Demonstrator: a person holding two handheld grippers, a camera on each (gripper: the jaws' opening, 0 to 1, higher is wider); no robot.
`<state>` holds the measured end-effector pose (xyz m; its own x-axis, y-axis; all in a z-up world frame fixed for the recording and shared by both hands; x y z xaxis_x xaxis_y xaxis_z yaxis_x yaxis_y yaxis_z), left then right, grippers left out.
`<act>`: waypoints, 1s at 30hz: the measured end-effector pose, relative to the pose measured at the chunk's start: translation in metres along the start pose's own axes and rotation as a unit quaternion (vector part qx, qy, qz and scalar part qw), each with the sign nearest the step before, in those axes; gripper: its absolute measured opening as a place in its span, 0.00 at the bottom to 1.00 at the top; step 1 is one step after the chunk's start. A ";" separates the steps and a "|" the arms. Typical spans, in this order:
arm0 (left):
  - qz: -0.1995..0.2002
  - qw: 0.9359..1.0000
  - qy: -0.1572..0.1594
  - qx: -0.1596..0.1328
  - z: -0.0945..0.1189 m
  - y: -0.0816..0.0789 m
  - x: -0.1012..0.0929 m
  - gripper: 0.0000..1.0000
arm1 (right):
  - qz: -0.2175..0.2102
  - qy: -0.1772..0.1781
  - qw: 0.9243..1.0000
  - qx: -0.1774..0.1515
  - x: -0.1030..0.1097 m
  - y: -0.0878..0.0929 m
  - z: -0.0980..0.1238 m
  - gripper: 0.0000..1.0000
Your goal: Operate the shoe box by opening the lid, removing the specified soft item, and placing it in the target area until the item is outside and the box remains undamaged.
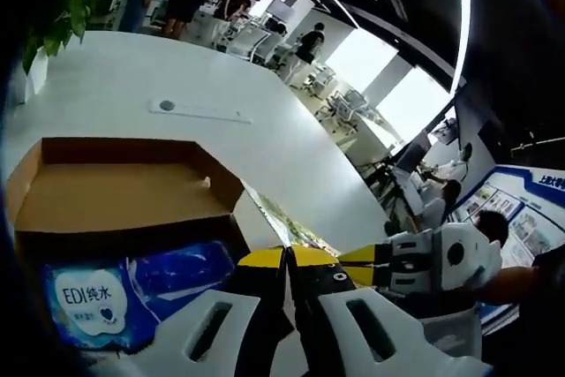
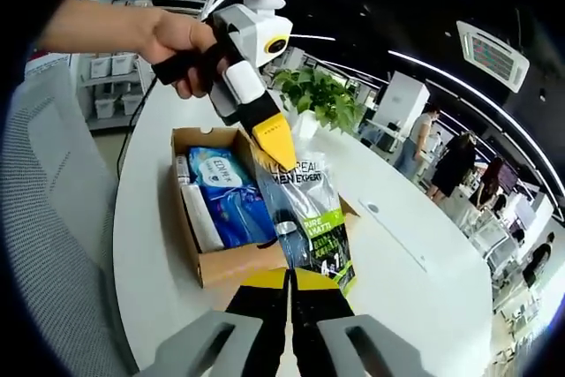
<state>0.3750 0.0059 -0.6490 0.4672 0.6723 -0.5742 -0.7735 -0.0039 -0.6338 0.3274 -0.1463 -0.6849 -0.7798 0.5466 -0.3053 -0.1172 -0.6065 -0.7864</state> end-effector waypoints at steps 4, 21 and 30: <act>-0.001 1.000 -0.001 0.006 -0.009 0.002 -0.001 0.00 | -0.013 0.002 1.000 0.007 -0.003 0.010 -0.001 0.00; -0.011 0.999 -0.017 0.037 -0.053 0.010 0.001 0.00 | -0.066 0.013 0.997 0.033 -0.014 0.053 -0.013 0.00; -0.019 0.998 -0.035 0.055 -0.071 0.016 0.007 0.00 | -0.093 0.019 0.995 0.044 -0.021 0.072 -0.026 0.00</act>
<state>0.3968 -0.0421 -0.7002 0.4692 0.7209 -0.5101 -0.7999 0.1021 -0.5914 0.3513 -0.1865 -0.7490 -0.7163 0.6742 -0.1801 -0.3119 -0.5402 -0.7816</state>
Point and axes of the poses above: the point that each gripper's makers call its tool centre point, and the gripper's own axes: z roughly backward along the fingers, x roughly to its left, y roughly out of its underside, the point moved 7 cm from there along z, roughly backward along the fingers, and after that the axes turned 1 degree about -z, right-handed, at the moved point
